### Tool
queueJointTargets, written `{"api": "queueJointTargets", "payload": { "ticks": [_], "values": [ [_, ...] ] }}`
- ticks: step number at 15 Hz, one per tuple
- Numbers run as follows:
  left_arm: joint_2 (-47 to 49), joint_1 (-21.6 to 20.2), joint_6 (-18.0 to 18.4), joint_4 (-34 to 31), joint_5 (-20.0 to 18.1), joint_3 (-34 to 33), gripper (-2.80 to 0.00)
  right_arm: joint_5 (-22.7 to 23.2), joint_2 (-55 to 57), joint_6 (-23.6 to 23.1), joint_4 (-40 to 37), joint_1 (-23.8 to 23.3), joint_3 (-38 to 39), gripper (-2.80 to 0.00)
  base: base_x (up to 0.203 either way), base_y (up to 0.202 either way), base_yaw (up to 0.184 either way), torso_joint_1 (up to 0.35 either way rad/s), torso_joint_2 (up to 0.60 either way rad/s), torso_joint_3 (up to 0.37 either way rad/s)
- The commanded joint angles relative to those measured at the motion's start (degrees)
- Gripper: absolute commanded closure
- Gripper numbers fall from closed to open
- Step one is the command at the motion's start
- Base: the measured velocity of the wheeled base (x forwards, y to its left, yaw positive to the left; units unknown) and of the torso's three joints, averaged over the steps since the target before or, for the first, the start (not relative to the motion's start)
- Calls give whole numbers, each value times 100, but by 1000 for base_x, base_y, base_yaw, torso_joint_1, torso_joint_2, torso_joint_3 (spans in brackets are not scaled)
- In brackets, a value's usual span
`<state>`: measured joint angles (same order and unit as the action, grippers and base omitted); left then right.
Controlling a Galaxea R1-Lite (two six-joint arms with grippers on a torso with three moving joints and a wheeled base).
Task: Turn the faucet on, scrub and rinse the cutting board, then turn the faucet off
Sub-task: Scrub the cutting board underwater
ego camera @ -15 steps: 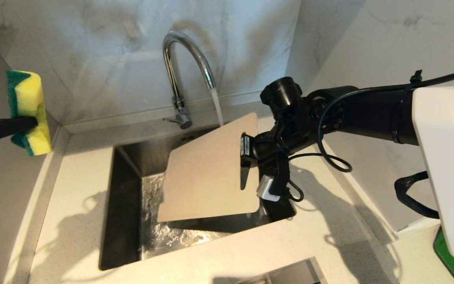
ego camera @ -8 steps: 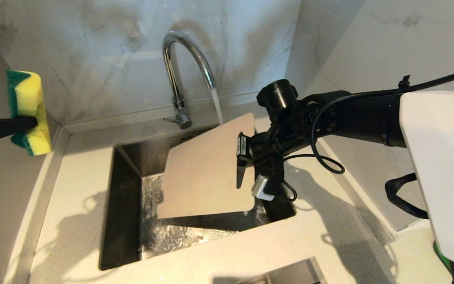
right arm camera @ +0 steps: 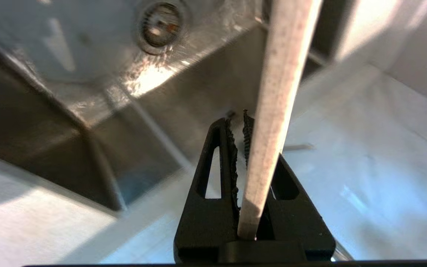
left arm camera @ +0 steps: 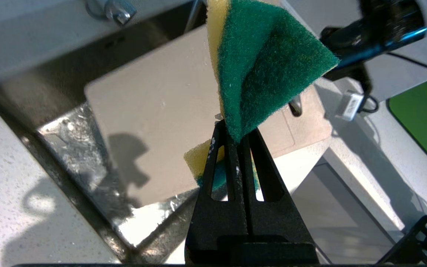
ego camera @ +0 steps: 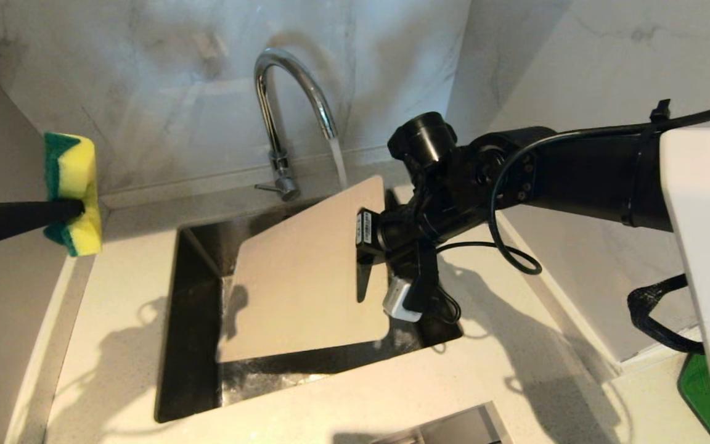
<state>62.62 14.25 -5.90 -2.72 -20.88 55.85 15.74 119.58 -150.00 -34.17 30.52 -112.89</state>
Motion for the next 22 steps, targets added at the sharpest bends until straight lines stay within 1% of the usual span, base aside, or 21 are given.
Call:
{"api": "queueJointTargets", "payload": {
  "ticks": [1,3,4,5,7,8,10,13,16,19,22],
  "values": [
    [148,17,-8,-1,-12,-21,0,8,-230,33,-20,198,9,0,0,0,0,0,0,0],
    [244,52,-22,159,-12,-88,0,-6,-346,173,-18,337,27,0,0,0,0,0,0,0],
    [331,115,-83,356,-6,-154,0,-9,-384,173,-27,379,47,0,0,0,0,0,0,0],
    [404,238,-234,519,-4,-208,0,-9,-417,181,-51,426,57,0,0,0,0,0,0,0],
    [579,561,-481,693,8,-257,0,-9,-451,182,-64,461,66,0,0,0,0,0,0,0],
    [677,784,-521,724,43,-261,0,-17,-481,182,-85,470,101,0,0,0,0,0,0,0],
    [1004,1101,-595,804,117,-251,0,-9,-540,182,-125,472,142,0,0,0,0,0,0,0],
    [1601,1530,-974,1450,250,-247,0,-9,-550,183,-125,507,136,0,0,0,0,0,0,0],
    [2078,1589,-1019,1700,299,-106,0,-9,-550,234,-127,630,92,0,0,0,0,0,0,0],
    [2495,1582,-977,1746,274,127,0,-9,-567,287,-125,692,92,0,0,0,0,0,0,0],
    [2826,1557,-899,1756,267,146,0,-9,-576,287,-125,701,76,0,0,0,0,0,0,0]
  ]
}}
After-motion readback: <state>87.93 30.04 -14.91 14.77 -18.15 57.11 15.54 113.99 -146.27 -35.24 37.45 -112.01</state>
